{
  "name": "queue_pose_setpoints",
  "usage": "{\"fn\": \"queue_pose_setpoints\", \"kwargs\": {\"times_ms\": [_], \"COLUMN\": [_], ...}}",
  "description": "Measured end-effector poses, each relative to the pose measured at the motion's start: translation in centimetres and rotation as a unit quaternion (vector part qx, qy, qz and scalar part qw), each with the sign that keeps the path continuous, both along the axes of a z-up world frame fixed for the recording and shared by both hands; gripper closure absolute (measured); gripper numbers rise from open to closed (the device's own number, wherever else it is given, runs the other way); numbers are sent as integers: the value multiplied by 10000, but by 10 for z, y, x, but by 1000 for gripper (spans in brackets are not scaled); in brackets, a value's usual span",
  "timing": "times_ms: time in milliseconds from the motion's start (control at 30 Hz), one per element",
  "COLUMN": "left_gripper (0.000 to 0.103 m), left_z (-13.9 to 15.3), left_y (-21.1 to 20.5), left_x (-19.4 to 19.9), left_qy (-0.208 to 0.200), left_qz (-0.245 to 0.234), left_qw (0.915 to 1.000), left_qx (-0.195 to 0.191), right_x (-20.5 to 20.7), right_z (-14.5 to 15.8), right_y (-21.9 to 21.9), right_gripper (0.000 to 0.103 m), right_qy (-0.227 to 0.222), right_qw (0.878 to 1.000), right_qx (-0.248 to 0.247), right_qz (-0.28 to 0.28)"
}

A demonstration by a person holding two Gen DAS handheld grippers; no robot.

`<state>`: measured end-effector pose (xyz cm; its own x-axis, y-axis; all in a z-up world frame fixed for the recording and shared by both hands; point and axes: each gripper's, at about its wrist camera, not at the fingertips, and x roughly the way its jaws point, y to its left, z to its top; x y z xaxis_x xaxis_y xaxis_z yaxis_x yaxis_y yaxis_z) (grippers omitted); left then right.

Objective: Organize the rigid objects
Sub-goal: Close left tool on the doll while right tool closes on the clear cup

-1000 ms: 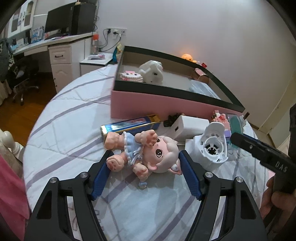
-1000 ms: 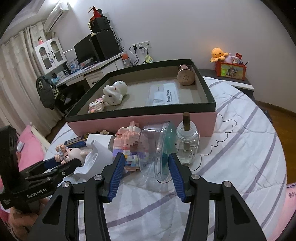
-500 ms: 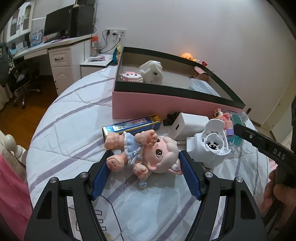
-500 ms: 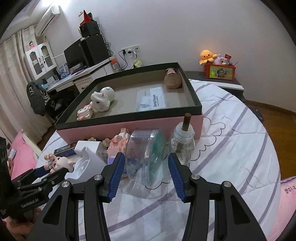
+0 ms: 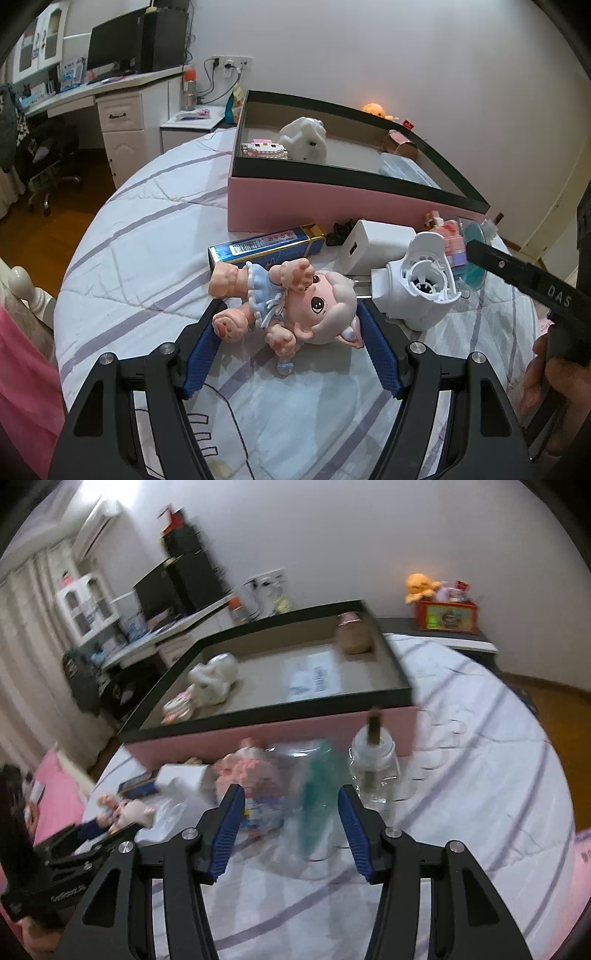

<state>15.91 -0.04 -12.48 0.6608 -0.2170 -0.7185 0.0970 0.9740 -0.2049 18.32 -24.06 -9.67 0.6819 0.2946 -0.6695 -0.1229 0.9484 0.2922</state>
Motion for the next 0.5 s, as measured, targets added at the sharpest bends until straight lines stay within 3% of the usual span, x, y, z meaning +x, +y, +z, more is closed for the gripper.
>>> {"fn": "queue_pose_setpoints", "kwargs": {"times_ms": [200, 267, 500], "left_gripper": [29, 29, 29], "left_z": [0, -1, -1], "left_y": [-1, -2, -5], "left_x": [0, 0, 0], "left_qy": [-5, 1, 0], "left_qz": [2, 3, -1], "left_qw": [10000, 10000, 9999], "left_qx": [38, 30, 105], "right_x": [1, 1, 6], "right_z": [-2, -4, 6], "right_y": [-5, -3, 11], "right_gripper": [33, 22, 21], "right_qy": [97, 109, -125], "right_qw": [9997, 9997, 9980], "right_qx": [85, 20, -589], "right_qz": [-188, -215, -204]}}
